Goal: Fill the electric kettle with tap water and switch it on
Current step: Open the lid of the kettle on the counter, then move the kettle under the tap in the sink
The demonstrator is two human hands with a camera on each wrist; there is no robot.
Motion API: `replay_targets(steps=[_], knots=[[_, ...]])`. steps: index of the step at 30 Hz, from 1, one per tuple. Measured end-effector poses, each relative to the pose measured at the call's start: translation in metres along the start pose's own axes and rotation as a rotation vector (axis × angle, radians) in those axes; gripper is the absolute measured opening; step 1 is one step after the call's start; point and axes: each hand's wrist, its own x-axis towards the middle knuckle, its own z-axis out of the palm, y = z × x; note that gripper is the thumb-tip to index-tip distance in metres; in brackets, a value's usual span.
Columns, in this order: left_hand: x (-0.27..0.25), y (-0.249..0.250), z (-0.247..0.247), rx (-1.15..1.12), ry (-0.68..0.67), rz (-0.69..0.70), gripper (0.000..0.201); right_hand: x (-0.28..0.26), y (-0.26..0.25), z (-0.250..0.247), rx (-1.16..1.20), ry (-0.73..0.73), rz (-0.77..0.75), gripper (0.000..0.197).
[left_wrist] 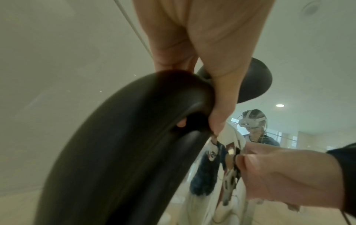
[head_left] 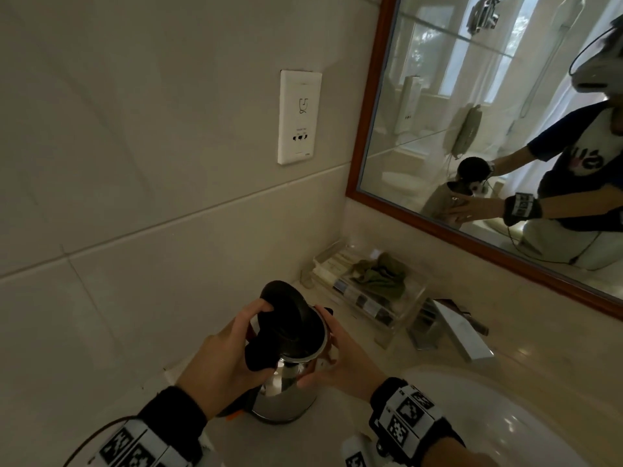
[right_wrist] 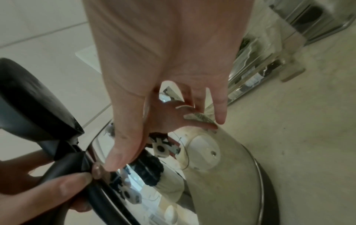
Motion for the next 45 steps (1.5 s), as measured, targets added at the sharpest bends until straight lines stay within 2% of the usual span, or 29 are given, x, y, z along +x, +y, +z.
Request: replay_targets(steps=[3, 8, 12, 18, 22, 26, 32, 36, 39, 42, 45], knots=[[0.004, 0.021, 0.007, -0.018, -0.007, 0.052, 0.099, -0.023, 0.003, -0.017, -0.04, 0.069, 0.036, 0.103], [0.014, 0.069, 0.038, -0.166, -0.079, 0.064, 0.099, -0.078, 0.011, -0.064, -0.039, 0.139, 0.116, 0.114], [0.022, 0.102, 0.087, -0.336, -0.164, 0.055, 0.093, -0.127, 0.029, -0.099, -0.129, 0.219, 0.221, 0.113], [0.033, 0.137, 0.164, -0.453, -0.29, 0.025, 0.085, -0.175, 0.074, -0.136, -0.086, 0.307, 0.358, 0.109], [0.04, 0.142, 0.204, -0.456, -0.305, -0.037, 0.089, -0.183, 0.106, -0.155, -0.03, 0.317, 0.413, 0.108], [0.047, 0.138, 0.239, -0.474, -0.3, -0.13, 0.088, -0.175, 0.14, -0.171, 0.005, 0.231, 0.478, 0.1], [0.051, 0.122, 0.279, -0.449, -0.235, -0.189, 0.103, -0.162, 0.184, -0.18, 0.005, 0.154, 0.5, 0.11], [0.054, 0.129, 0.28, -0.46, -0.249, -0.209, 0.092, -0.158, 0.202, -0.182, 0.054, 0.164, 0.453, 0.112], [0.056, 0.136, 0.279, -0.475, -0.262, -0.196, 0.086, -0.156, 0.202, -0.186, 0.039, 0.145, 0.423, 0.102], [0.054, 0.133, 0.281, -0.476, -0.23, -0.195, 0.088, -0.155, 0.191, -0.196, 0.005, 0.101, 0.41, 0.078], [0.053, 0.129, 0.283, -0.485, -0.221, -0.192, 0.095, -0.149, 0.178, -0.217, 0.022, 0.269, 0.388, 0.06]])
